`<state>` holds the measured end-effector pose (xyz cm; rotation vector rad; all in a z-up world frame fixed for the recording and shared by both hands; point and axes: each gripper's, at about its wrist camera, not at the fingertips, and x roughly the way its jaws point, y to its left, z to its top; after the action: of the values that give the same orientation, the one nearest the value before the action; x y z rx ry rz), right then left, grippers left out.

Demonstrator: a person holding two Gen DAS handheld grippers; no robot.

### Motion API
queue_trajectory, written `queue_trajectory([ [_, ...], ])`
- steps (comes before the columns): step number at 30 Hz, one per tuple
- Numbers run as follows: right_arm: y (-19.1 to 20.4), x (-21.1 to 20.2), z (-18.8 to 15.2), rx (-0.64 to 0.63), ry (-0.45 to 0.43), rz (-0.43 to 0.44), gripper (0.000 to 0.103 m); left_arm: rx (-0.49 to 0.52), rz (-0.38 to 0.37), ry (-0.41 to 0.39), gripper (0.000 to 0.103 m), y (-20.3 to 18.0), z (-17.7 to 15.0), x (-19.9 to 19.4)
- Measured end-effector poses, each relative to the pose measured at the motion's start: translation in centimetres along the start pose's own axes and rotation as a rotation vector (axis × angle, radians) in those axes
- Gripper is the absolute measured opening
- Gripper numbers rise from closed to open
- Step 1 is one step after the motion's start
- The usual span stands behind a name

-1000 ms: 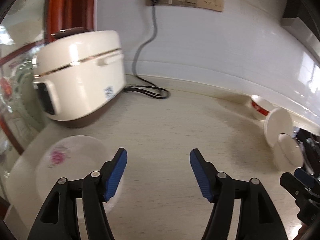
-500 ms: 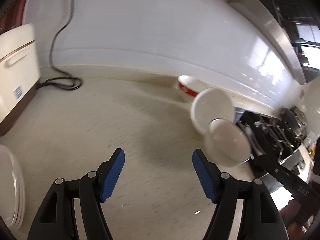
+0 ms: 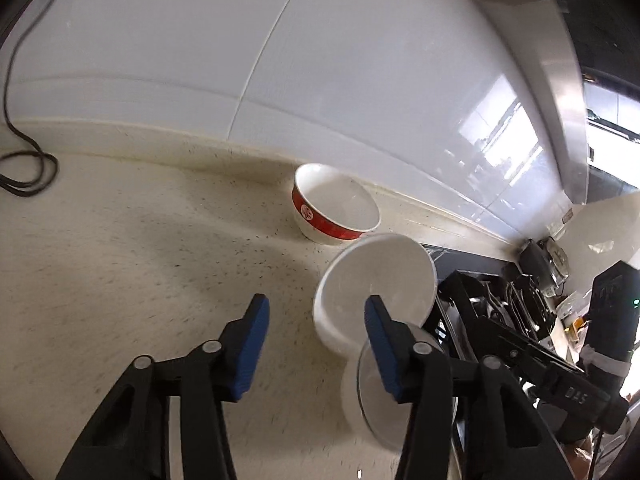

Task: Organize plates and bowls
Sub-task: 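Close both grippers on the rim of a white bowl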

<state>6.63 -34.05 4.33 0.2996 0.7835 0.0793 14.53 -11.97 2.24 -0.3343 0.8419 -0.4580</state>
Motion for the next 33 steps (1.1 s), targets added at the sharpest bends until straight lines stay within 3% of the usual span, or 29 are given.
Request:
queue_trajectory([
  [14,0.3,4.4,2.9,-0.137,0.085,-0.082,0.089,-0.008,-0.019,0.096,0.05,0.5,0.5,5.1],
  [16,0.3,5.3,2.9,-0.143,0.108,-0.081,0.082,-0.011,-0.011,0.109,0.046,0.6,0.5,5.9],
  [20,0.4,7.0,2.7,-0.162,0.152,-0.073,0.049,0.008,-0.009,0.119,0.035,0.4,0.3,6.5],
  [21,0.4,7.2,2.6,-0.164,0.158,-0.069,0.038,0.011,-0.006,0.122,0.029,0.3,0.3,6.8],
  [24,0.7,8.0,2.4,-0.18,0.177,-0.053,0.024,0.035,-0.006,0.123,0.015,0.0,0.2,7.3],
  [25,0.8,8.1,2.4,-0.184,0.178,-0.045,0.021,0.048,-0.004,0.12,0.008,-0.2,0.2,7.4],
  [27,1.2,8.4,2.3,-0.193,0.181,-0.028,0.015,0.08,0.007,0.106,0.007,-0.8,0.0,7.4],
  [33,1.8,9.1,2.2,-0.216,0.172,-0.038,0.014,0.119,0.028,0.052,0.006,-1.2,0.2,6.5],
])
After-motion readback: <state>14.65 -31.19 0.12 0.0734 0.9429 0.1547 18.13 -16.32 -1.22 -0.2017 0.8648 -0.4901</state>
